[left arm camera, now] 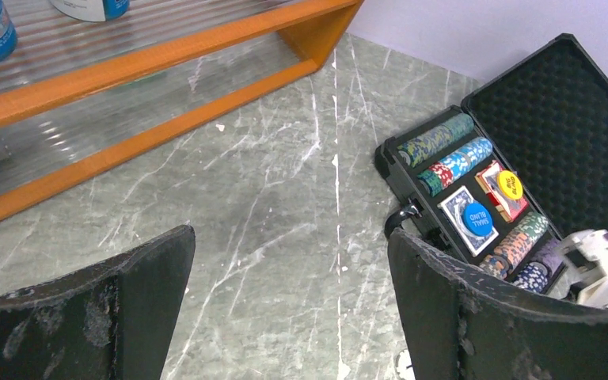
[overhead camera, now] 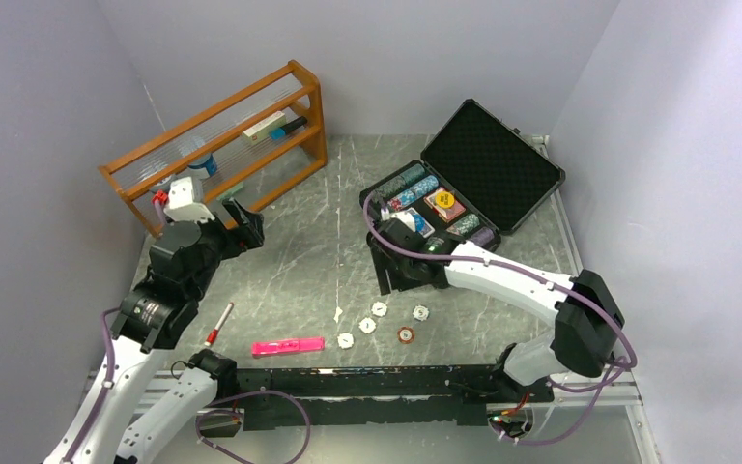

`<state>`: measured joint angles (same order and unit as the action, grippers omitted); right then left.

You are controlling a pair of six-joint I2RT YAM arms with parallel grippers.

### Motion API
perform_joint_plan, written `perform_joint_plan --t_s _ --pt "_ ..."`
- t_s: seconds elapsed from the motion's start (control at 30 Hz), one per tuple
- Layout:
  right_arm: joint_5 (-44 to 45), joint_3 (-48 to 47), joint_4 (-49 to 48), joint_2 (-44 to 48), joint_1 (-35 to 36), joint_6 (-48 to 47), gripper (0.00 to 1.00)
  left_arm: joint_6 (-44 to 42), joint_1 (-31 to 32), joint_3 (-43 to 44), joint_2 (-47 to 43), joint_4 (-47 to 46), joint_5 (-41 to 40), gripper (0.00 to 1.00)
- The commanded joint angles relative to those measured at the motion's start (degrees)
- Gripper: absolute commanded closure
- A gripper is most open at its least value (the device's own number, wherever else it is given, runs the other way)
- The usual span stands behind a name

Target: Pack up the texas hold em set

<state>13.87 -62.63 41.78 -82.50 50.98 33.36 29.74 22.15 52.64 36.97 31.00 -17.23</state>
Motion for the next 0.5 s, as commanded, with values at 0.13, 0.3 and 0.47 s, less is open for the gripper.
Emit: perform_joint_plan --t_s 0.13,0.3,0.47 --pt "-3.2 8.0 2.6 -0.1 4.4 8.5 0.36 0.9 -0.2 -1.9 -3.0 -0.9 1.3 0.03" --pt "-5.1 12.5 1.0 0.8 5.1 10.3 0.38 1.3 -0.2 -2.9 -3.4 -1.5 2.0 0.03" --pt "-7.0 14.4 -0.2 0.1 5.4 10.9 0.39 0.9 -0.2 -3.5 -3.1 -2.9 3.8 0.03"
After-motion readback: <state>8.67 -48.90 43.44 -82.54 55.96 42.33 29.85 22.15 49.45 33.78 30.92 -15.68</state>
